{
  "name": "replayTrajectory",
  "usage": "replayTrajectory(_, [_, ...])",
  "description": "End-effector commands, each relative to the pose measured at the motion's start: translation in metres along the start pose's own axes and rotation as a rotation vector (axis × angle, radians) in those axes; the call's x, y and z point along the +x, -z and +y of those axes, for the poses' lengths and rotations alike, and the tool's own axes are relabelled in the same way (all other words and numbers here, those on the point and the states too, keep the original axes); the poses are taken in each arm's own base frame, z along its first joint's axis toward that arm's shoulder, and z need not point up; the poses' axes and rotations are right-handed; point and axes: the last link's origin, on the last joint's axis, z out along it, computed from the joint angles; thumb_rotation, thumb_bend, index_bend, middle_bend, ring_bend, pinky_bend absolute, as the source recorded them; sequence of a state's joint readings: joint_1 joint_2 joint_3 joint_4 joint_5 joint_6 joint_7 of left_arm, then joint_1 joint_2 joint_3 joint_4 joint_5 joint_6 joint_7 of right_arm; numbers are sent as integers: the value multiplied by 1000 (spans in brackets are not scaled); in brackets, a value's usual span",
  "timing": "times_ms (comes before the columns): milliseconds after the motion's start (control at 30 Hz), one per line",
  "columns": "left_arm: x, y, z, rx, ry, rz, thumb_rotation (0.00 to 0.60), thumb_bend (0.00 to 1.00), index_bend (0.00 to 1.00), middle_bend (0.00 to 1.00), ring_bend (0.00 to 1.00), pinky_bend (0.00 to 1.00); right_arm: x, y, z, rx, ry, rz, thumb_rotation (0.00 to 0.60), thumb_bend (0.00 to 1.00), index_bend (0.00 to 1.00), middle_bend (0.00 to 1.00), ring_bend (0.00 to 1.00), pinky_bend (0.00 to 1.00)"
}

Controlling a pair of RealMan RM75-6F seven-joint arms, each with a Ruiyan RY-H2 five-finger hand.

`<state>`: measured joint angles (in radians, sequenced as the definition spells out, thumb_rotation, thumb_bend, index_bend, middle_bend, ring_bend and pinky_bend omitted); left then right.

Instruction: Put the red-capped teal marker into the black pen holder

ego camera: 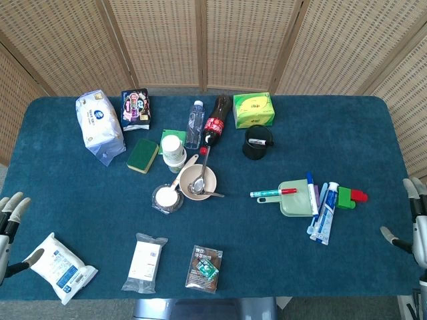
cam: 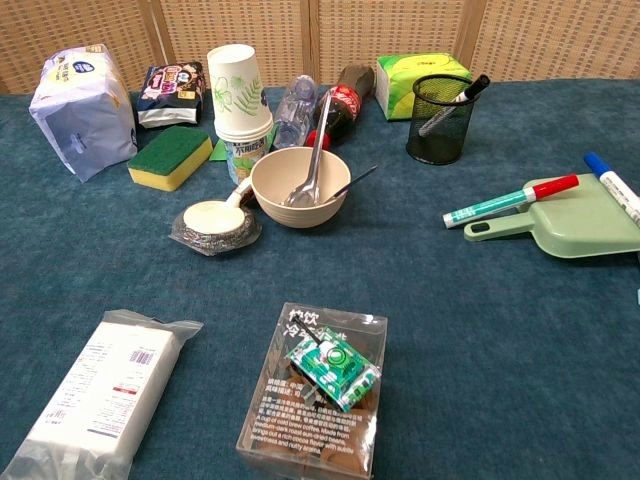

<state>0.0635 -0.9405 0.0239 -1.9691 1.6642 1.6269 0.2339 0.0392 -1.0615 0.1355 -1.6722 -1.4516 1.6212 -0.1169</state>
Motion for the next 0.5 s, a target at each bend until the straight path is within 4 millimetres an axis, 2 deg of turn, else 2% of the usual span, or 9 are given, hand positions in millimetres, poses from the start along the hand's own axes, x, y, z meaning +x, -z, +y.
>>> replayTrajectory(33, [0, 0, 0, -1, -2, -1, 600, 180, 0, 0, 0, 0, 1, 0, 0, 2, 2, 2, 600, 0, 0, 0, 0, 0])
replayTrajectory(500, [1, 0, 0, 2, 6, -1, 600, 180, 0, 0, 0, 0, -1, 0, -5, 32, -6, -16, 600, 0, 7, 0, 0, 0])
